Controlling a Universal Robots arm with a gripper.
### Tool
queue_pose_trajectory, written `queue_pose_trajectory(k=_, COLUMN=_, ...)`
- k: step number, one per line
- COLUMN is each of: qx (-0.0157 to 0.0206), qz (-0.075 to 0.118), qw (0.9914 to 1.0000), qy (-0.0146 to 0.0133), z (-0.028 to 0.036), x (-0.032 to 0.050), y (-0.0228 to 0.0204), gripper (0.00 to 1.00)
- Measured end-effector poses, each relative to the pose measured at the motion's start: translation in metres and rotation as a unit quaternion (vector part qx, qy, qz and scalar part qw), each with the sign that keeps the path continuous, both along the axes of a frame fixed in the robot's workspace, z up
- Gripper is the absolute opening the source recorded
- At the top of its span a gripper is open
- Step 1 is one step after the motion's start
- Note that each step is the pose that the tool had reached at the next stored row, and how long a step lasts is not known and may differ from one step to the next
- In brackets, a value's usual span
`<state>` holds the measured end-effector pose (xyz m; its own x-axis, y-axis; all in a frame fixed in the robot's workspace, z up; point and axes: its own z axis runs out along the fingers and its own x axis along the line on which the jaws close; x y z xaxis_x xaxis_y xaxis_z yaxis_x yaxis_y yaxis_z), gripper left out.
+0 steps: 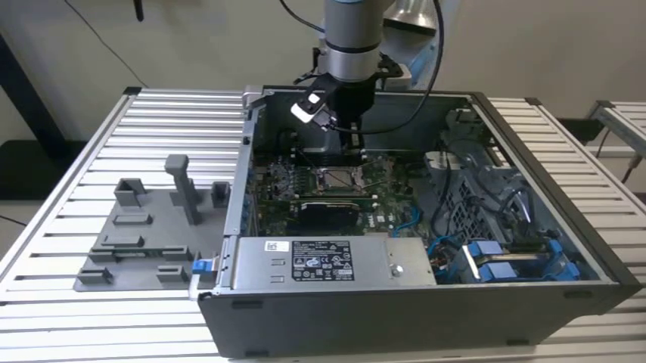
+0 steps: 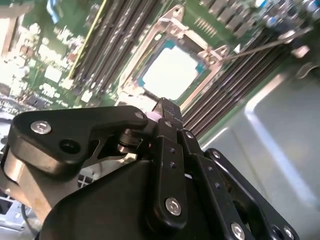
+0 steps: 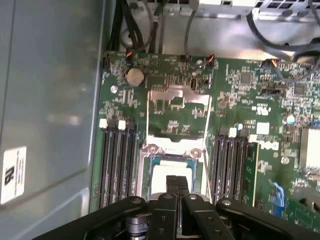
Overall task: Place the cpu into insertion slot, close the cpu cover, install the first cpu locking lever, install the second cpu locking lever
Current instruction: 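Close the cpu cover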
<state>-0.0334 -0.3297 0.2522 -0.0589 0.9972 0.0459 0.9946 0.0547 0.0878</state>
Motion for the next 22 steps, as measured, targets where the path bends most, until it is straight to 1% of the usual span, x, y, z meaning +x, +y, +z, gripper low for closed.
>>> queue_pose_trajectory(k=1, qx=0.0, qz=0.0, qw=1.0, qy=0.0015, z=0.0, x=0.0031, y=-0.001, gripper=0.11)
queue_pose_trajectory(k=2, qx=0.0001, qz=0.0, qw=0.99999, qy=0.0036, z=-0.0001, x=0.0068, y=-0.0019, gripper=0.11)
queue_pose_trajectory(k=3, qx=0.0001, qz=0.0, qw=0.99998, qy=0.0063, z=-0.0001, x=0.0103, y=-0.0027, gripper=0.11)
queue_pose_trajectory(k=7, qx=0.0001, qz=0.0, qw=0.99983, qy=0.0183, z=-0.0001, x=0.024, y=-0.0053, gripper=0.11)
queue_pose_trajectory(k=8, qx=0.0, qz=0.0, qw=0.99978, qy=0.021, z=0.0, x=0.0277, y=-0.0058, gripper=0.11)
queue_pose_trajectory(k=9, qx=0.0001, qz=0.0, qw=0.99973, qy=0.0231, z=-0.0001, x=0.0318, y=-0.0061, gripper=0.11)
queue_pose_trajectory(k=11, qx=0.0002, qz=0.0, qw=0.99966, qy=0.0262, z=-0.0001, x=0.0402, y=-0.0065, gripper=0.11)
queue_pose_trajectory(k=14, qx=0.0002, qz=0.0, qw=0.99956, qy=0.0295, z=0.0, x=0.0494, y=-0.0069, gripper=0.11)
queue_pose_trajectory(k=16, qx=0.0003, qz=0.0, qw=0.99945, qy=0.0331, z=0.0, x=0.0511, y=-0.0073, gripper=0.11)
queue_pose_trajectory(k=17, qx=0.0007, qz=0.0, qw=0.99935, qy=0.036, z=0.0, x=0.0536, y=-0.0078, gripper=0.11)
queue_pose_trajectory(k=20, qx=0.0013, qz=0.0, qw=0.99913, qy=0.0417, z=0.0, x=0.0644, y=-0.0084, gripper=0.11)
queue_pose_trajectory(k=22, qx=0.0016, qz=0.0, qw=0.99903, qy=0.044, z=0.0, x=0.0728, y=-0.0085, gripper=0.11)
